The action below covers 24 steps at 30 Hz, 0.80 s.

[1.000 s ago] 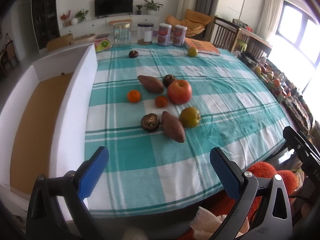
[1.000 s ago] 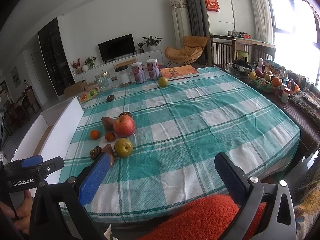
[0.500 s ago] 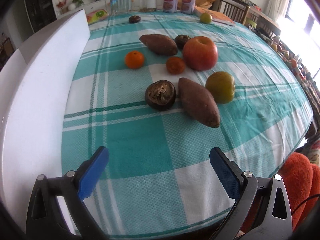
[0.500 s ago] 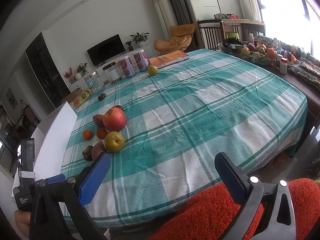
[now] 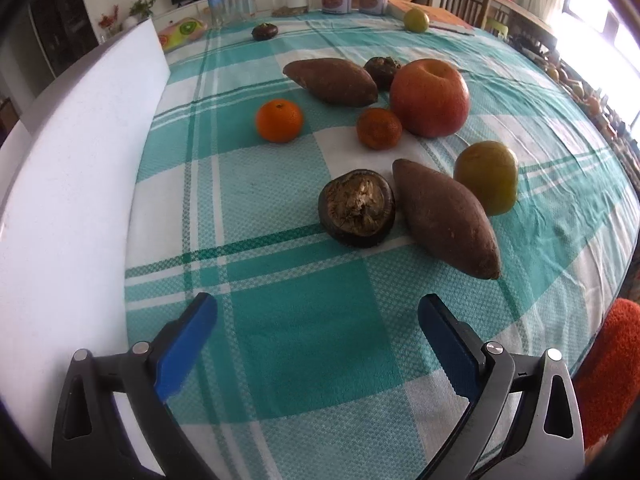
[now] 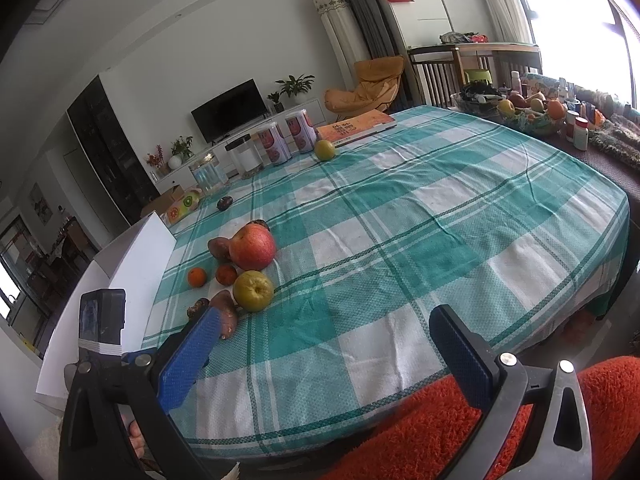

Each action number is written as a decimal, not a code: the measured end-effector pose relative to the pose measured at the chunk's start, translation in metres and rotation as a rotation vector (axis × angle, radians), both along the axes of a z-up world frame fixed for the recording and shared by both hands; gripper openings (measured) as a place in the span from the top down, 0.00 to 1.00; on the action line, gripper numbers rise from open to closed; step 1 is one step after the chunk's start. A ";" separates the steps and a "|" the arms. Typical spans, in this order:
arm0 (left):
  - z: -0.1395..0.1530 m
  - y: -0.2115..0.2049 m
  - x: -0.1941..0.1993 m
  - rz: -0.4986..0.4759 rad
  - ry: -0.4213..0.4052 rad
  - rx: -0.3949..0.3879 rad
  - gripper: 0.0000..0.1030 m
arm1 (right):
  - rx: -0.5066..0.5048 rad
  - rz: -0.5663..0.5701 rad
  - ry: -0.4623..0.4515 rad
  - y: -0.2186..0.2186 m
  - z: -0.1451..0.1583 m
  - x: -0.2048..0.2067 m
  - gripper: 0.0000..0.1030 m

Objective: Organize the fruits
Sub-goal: 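Grasp the dark shriveled fruit with the left tool while the right tool grasps a sweet potato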

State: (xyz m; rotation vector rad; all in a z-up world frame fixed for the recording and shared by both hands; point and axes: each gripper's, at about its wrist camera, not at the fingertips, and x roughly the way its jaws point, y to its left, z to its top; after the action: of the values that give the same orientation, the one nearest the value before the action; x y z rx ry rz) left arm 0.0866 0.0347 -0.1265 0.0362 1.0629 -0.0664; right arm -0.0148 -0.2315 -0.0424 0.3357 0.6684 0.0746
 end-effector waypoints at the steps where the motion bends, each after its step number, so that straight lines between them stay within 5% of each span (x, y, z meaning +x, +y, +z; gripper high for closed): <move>1: 0.000 -0.002 0.006 -0.010 -0.005 -0.002 0.03 | 0.004 -0.001 0.002 0.000 0.000 0.000 0.00; 10: -0.002 -0.008 0.031 -0.028 -0.070 -0.043 0.06 | 0.017 0.011 0.013 0.000 -0.001 0.000 0.00; 11: -0.001 -0.007 0.031 -0.035 -0.080 -0.049 0.11 | 0.017 0.016 0.023 0.000 -0.003 0.001 0.00; 12: -0.002 -0.009 0.032 -0.042 -0.080 -0.046 0.44 | 0.016 0.022 0.034 0.001 -0.004 0.003 0.00; 13: 0.000 -0.010 0.031 -0.059 -0.089 -0.059 0.54 | 0.017 0.032 0.045 0.002 -0.005 0.004 0.00; 17: 0.005 -0.004 0.019 -0.038 -0.080 -0.099 0.57 | 0.040 0.095 0.120 0.005 -0.011 0.022 0.00; 21: 0.022 0.008 -0.010 -0.023 -0.076 -0.182 0.57 | 0.169 0.254 0.338 0.022 -0.046 0.066 0.01; 24: 0.041 0.016 -0.032 -0.030 -0.091 -0.210 0.57 | 0.228 0.353 0.449 0.049 -0.075 0.098 0.24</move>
State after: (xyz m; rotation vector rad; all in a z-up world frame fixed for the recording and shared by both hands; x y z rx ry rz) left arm 0.0542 0.0508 -0.0854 -0.1337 0.9604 -0.2019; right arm 0.0827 -0.1824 -0.1172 0.4568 1.1646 0.4233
